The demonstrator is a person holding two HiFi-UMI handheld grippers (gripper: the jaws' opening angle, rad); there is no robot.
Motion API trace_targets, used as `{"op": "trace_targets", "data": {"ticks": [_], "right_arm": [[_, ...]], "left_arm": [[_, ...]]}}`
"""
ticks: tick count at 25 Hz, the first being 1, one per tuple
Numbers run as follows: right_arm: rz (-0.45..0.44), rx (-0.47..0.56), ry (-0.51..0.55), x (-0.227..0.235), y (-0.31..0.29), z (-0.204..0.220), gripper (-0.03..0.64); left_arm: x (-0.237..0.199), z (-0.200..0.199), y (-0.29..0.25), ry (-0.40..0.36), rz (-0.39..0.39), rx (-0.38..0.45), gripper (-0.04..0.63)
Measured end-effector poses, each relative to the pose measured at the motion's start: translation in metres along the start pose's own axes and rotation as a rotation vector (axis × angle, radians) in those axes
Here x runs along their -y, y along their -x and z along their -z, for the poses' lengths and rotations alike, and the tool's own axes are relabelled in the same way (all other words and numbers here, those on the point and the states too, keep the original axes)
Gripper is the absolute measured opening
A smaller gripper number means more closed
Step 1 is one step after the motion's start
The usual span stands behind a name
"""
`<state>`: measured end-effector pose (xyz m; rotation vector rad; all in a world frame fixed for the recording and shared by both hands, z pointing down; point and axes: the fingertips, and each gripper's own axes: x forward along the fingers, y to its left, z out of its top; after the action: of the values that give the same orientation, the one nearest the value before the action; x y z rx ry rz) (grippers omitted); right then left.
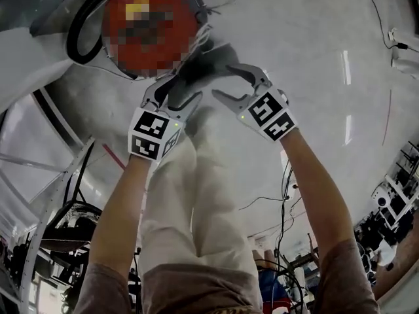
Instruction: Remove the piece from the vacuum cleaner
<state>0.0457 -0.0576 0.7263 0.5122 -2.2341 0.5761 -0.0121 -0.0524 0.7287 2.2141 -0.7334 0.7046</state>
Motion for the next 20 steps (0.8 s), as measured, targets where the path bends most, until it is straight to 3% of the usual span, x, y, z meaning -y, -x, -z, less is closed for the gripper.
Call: {"op": "trace_targets", "data": {"ticks": [7, 17, 20], "right_arm": [[-0.055, -0.129, 0.157, 0.009, -0.032, 0.020, 0.241], [-0.133, -0.259, 0.366, 0.014, -0.053, 0.032, 0.239], [-0.170, -0.301, 0.422, 0.011, -0.057, 0.038, 0.205]], "left_arm": [[-0.009, 0.031, -0.028, -0.066, -0.010, -0.107, 0.258], [-0.007, 0.051, -0.052, -0.116, 0.004, -0.198, 0.256], [-0.009, 0.052, -0.054, -0.115, -0.015, -0.214, 0.209]]}}
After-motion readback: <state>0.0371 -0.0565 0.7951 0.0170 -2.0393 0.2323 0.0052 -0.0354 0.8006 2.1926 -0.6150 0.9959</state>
